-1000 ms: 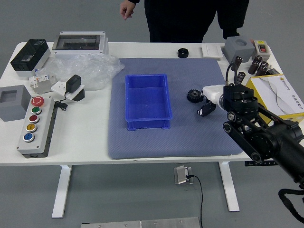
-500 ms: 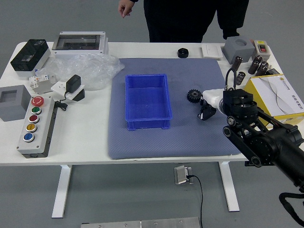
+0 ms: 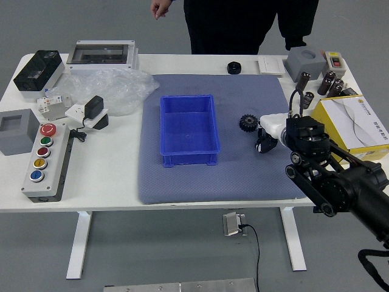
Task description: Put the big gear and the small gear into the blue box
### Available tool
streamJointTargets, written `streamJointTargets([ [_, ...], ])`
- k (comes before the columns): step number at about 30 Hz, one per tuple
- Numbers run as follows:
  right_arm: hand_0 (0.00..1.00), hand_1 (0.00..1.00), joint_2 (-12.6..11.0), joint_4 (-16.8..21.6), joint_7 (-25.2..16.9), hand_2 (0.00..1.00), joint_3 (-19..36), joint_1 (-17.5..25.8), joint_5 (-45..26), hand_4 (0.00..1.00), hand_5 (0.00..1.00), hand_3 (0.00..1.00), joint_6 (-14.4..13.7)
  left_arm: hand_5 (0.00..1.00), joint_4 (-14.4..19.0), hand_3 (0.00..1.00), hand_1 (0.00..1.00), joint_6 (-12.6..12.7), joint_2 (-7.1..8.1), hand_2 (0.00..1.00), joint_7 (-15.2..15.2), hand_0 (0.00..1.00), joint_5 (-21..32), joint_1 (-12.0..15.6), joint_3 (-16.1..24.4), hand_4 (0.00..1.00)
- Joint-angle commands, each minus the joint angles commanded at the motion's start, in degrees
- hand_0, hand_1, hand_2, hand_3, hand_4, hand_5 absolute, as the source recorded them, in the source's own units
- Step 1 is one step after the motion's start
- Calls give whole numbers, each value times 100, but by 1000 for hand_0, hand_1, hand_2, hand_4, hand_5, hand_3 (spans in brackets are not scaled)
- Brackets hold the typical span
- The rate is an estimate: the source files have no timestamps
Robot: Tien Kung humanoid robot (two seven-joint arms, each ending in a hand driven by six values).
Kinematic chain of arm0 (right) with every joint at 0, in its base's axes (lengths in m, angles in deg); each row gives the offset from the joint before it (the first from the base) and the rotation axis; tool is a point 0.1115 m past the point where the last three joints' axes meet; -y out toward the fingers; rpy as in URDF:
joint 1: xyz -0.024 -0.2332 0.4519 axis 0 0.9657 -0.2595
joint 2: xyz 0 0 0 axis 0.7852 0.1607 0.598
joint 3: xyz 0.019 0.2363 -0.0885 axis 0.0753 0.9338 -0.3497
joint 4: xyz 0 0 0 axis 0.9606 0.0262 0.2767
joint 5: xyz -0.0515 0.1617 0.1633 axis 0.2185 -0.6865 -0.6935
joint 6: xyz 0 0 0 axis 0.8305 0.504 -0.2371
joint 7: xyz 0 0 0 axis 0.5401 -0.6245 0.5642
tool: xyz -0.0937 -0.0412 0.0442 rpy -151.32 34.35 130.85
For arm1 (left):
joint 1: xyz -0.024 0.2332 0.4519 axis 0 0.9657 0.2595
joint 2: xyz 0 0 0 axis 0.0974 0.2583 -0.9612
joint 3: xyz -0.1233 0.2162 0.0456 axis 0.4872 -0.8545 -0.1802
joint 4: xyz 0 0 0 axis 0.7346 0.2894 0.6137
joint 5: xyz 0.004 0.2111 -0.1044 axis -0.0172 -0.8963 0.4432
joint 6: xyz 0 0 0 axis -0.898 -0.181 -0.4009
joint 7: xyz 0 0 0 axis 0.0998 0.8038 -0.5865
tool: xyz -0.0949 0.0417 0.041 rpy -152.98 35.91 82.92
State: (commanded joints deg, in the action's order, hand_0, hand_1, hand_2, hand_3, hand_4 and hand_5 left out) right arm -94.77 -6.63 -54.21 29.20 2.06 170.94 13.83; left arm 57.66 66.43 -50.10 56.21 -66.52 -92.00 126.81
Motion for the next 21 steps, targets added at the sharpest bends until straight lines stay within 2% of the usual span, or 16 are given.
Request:
streamJointTargets([
  [3, 537, 452, 0, -22, -19, 488, -7, 16, 49, 531, 274, 540, -81, 361, 0, 762, 791, 2, -2, 780, -1, 829, 4, -2, -2, 669],
  [4, 567, 431, 0, -29, -24, 467, -8, 21, 61, 481, 202, 491, -102, 362, 0, 761, 792, 2, -3, 780, -2, 829, 7, -3, -5, 669],
  [9, 567, 431, 0, -72, -31, 467, -11, 37, 86, 481, 202, 491, -161, 362, 0, 761, 792, 4, -8, 780, -4, 829, 19, -9, -13, 669],
  [10, 574, 421, 1, -84, -32, 448, -11, 39, 86, 463, 167, 456, -178, 362, 0, 761, 791, 4, -9, 780, -5, 830, 21, -10, -14, 669],
  [21, 561, 411, -42, -1, -20, 432, 54, 28, 86, 453, 167, 436, -285, 363, 0, 761, 791, 10, -8, 780, -7, 830, 34, -13, -13, 669],
])
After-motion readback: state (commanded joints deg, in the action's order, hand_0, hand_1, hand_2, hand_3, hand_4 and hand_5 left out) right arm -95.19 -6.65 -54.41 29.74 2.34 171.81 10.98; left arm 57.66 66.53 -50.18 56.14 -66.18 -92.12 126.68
